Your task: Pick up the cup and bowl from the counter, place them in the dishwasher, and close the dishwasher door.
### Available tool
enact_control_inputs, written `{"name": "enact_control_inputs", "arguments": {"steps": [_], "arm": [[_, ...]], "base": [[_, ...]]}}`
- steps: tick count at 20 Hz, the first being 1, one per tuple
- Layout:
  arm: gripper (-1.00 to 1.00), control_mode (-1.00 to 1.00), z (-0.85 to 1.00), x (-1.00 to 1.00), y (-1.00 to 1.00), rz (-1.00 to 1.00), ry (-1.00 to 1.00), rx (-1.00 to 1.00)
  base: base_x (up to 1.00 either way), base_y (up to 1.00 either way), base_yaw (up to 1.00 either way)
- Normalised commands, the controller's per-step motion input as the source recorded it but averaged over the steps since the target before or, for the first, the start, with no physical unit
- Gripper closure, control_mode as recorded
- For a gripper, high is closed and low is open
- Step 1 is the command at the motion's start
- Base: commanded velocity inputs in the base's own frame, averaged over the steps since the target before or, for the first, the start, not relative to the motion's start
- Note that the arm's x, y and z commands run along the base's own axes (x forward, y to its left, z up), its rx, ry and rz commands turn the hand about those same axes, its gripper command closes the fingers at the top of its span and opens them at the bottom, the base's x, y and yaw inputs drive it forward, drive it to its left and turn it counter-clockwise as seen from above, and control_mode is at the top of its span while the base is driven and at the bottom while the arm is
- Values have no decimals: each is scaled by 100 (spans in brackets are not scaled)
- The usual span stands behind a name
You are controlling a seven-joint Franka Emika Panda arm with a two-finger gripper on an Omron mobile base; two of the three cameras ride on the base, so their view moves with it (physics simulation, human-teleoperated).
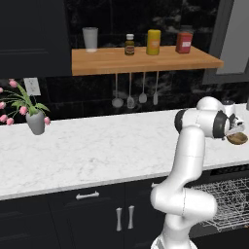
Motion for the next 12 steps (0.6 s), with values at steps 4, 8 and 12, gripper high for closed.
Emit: {"name": "enact_control_inputs", "arguments": {"steps": [4, 8, 12], "arm": [[100, -100, 0, 0, 4, 0, 0, 0], [100, -100, 20, -32, 54, -2, 0, 0], [100, -100, 89, -94, 63, 0, -10, 2]], "base": [[0, 0, 0], [0, 0, 0], [0, 0, 0]]}}
